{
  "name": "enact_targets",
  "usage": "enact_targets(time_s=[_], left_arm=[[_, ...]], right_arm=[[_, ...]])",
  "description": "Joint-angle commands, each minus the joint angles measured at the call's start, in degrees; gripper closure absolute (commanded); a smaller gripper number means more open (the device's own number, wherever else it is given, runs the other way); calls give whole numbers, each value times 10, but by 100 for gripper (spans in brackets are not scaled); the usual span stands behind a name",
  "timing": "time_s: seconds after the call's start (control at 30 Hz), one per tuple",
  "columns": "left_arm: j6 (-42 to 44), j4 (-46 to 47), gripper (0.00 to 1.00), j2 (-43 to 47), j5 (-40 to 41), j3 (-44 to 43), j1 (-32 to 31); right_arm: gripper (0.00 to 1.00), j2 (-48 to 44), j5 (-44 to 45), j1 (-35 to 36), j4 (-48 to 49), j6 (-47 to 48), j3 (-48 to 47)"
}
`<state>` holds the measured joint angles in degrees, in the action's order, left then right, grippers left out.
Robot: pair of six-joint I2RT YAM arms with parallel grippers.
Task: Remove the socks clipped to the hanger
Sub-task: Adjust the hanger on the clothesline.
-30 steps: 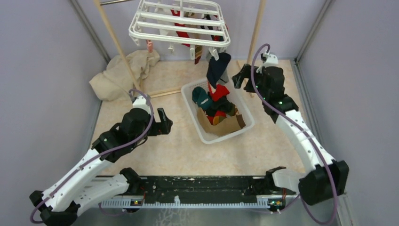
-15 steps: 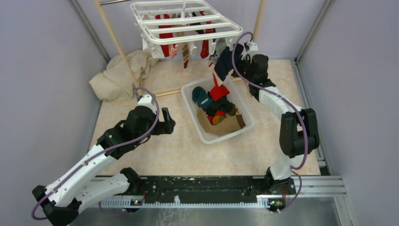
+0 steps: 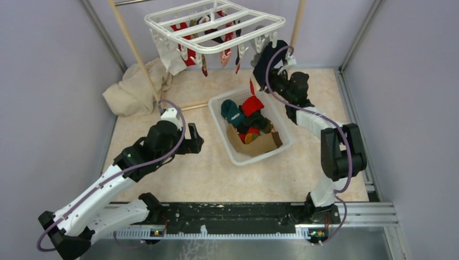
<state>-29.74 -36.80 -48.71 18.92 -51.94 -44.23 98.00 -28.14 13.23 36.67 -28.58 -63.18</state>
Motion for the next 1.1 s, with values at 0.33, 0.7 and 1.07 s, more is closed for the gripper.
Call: enact_targets(time_s=[0.33,0.7,1.07], left_arm=[[-1,48,1,4,-34,17,1],[27,165,1,-40,-125,14,1],[103,297,1,-75,-178,5,1]], right_arm=[[100,-153,190,83,-161,140,30],[100,-275,276,244,-321,136,51],[100,-235,255,374,-395,120,-17]])
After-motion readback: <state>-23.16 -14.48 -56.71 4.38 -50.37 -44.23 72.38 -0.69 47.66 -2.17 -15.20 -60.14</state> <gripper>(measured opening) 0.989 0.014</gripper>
